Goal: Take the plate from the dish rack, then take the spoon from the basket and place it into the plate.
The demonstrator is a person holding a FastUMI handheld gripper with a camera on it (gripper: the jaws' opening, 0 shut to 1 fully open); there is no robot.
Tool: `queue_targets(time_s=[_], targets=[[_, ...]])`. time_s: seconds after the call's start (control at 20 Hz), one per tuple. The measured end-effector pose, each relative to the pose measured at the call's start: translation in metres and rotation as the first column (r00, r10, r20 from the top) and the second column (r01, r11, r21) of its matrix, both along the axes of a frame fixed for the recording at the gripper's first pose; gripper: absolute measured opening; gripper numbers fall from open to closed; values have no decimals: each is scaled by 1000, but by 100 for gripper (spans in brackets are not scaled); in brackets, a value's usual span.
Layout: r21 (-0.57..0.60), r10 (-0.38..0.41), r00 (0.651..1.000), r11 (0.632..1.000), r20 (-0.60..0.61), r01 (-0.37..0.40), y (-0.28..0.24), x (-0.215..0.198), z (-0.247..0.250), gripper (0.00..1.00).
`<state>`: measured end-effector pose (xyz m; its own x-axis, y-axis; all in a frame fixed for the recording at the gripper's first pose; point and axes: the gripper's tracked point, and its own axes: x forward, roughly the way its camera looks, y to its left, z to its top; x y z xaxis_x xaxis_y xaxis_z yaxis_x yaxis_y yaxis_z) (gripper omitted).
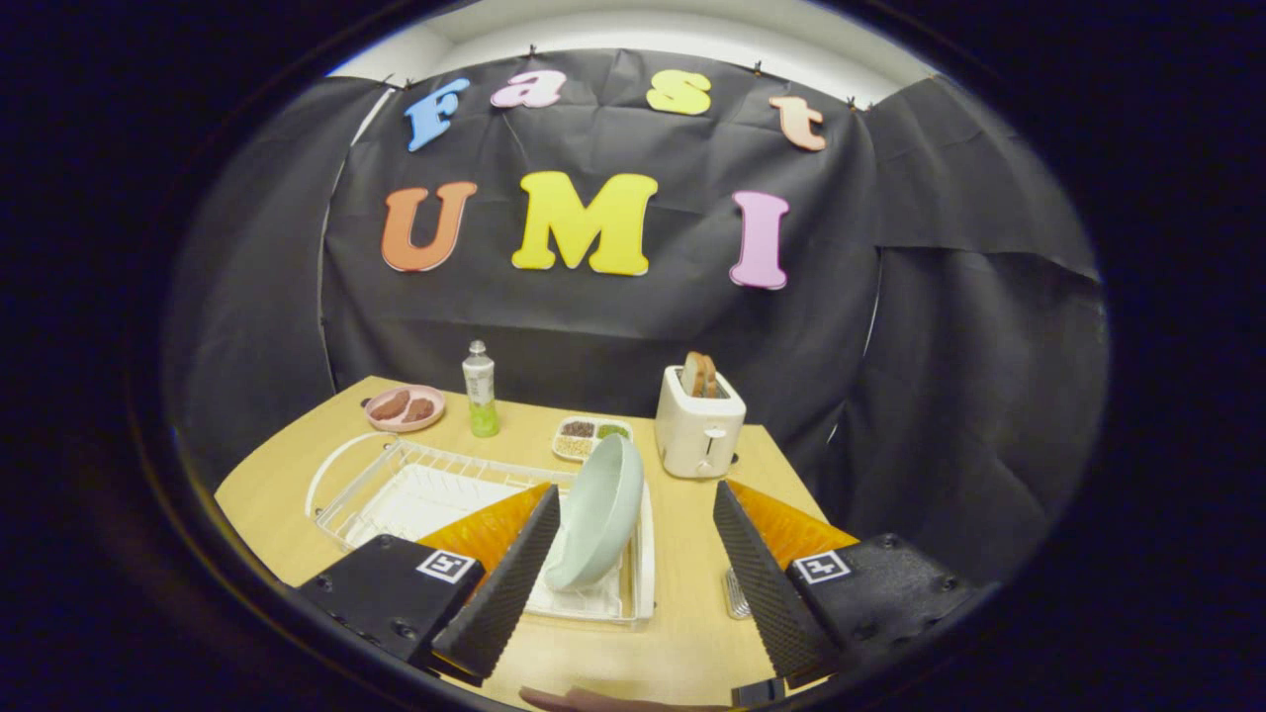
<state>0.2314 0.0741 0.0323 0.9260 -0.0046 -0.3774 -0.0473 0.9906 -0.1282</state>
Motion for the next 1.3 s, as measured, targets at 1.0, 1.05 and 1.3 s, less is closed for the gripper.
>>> queue_targets(time_s=[1.0,1.05,1.3], targets=[[-351,-342,775,921,-531,165,11,98,-36,60],[-384,-365,766,908,-529,168,10,96,-32,51],[-431,-378,735,893,-563,130,15,92,-39,26]])
